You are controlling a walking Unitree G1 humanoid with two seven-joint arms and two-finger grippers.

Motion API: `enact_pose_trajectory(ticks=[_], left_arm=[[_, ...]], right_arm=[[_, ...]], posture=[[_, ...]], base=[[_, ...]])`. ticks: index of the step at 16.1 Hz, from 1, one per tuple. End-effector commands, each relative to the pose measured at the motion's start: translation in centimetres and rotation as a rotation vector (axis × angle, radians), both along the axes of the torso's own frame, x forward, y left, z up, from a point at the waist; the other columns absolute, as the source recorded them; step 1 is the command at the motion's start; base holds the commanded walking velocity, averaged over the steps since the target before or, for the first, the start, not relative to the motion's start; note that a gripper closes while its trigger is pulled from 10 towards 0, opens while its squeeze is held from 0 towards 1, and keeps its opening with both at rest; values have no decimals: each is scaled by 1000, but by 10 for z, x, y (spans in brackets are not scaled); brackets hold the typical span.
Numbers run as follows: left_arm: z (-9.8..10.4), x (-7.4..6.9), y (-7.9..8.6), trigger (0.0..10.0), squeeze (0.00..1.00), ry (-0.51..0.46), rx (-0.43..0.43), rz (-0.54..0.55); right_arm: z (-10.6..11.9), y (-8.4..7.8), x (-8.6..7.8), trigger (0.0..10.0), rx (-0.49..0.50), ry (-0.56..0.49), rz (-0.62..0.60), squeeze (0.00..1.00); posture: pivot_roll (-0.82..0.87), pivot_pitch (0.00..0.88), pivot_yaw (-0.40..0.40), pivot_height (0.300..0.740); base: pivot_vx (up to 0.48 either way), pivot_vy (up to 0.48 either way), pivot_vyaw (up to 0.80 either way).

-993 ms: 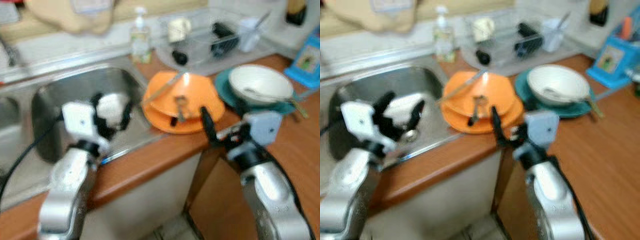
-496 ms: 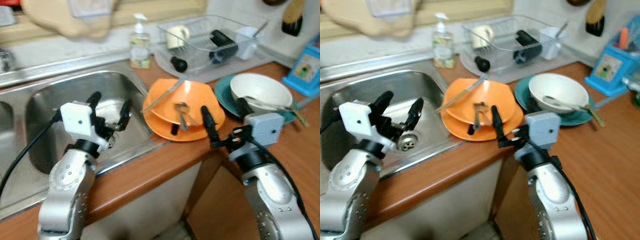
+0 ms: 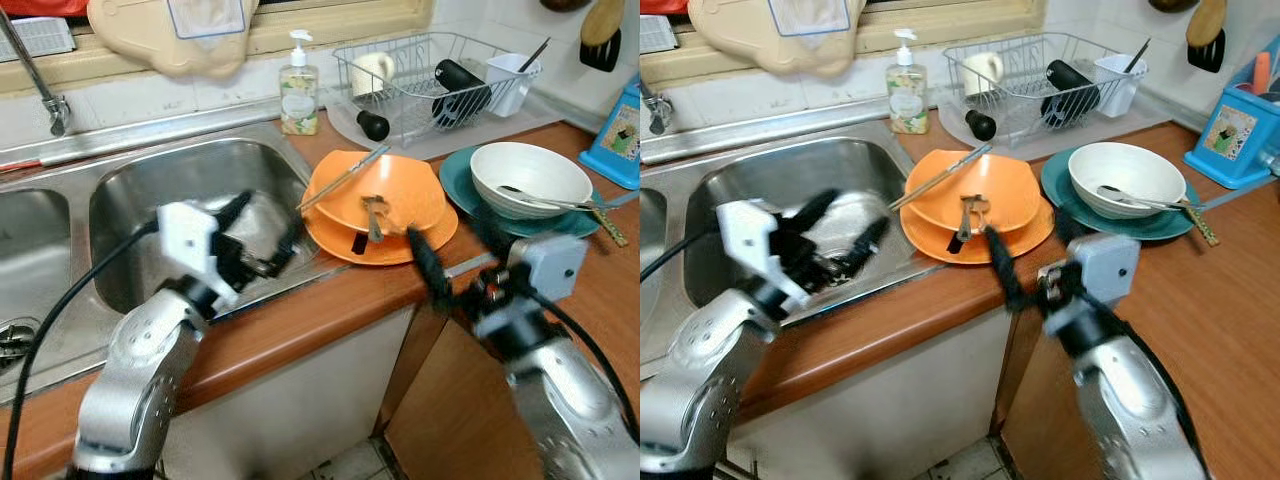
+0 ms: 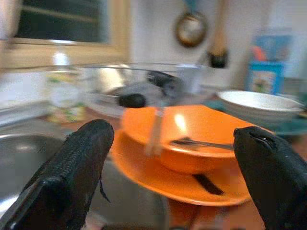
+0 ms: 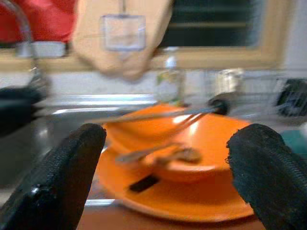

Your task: Kitchen organization

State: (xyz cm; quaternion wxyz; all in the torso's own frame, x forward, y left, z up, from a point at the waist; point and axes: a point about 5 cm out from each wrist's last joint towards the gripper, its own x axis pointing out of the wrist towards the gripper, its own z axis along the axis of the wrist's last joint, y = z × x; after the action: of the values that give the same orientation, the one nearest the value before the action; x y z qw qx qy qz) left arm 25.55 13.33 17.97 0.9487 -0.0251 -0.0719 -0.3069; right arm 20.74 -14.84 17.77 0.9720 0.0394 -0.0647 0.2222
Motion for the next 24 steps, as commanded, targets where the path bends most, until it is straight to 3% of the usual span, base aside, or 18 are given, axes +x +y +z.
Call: enact_pose_trajectory(ticks=[1, 2, 3, 4, 11, 14, 24], left_arm=[[-3, 6, -3, 10000, 0, 22, 16, -32], [-4, 10, -3, 2902, 0, 25, 26, -35], [-4, 12, -4, 2902, 0, 27, 33, -38], [-6, 17, -2, 0, 0, 31, 37, -41], [-12, 41, 1, 0, 0, 40, 42, -87], [-13, 41, -7, 0, 0, 43, 33, -160], [-16, 50, -12, 0, 0, 22, 22, -151]], right_arm=[[2, 0, -5, 10000, -19, 5, 70, 0], [-1, -1, -8, 10000, -47, 20, 107, 0], [-2, -2, -9, 10000, -58, 28, 123, 0], [-6, -3, -13, 10000, -84, 50, 159, 0], [-24, 1, -21, 10000, -153, 135, 245, 0], [-26, 0, -20, 10000, -157, 137, 243, 0], [-28, 3, -20, 10000, -165, 135, 248, 0]], posture=[[-182, 0, 49, 740], [-183, 0, 51, 740], [-183, 0, 51, 740], [-185, 0, 53, 740], [-188, 0, 55, 740], [-194, 0, 64, 740], [-198, 0, 68, 740]], base=[[0, 0, 0], [0, 0, 0], [0, 0, 0], [0, 0, 0], [0, 0, 0], [0, 0, 0], [0, 0, 0]])
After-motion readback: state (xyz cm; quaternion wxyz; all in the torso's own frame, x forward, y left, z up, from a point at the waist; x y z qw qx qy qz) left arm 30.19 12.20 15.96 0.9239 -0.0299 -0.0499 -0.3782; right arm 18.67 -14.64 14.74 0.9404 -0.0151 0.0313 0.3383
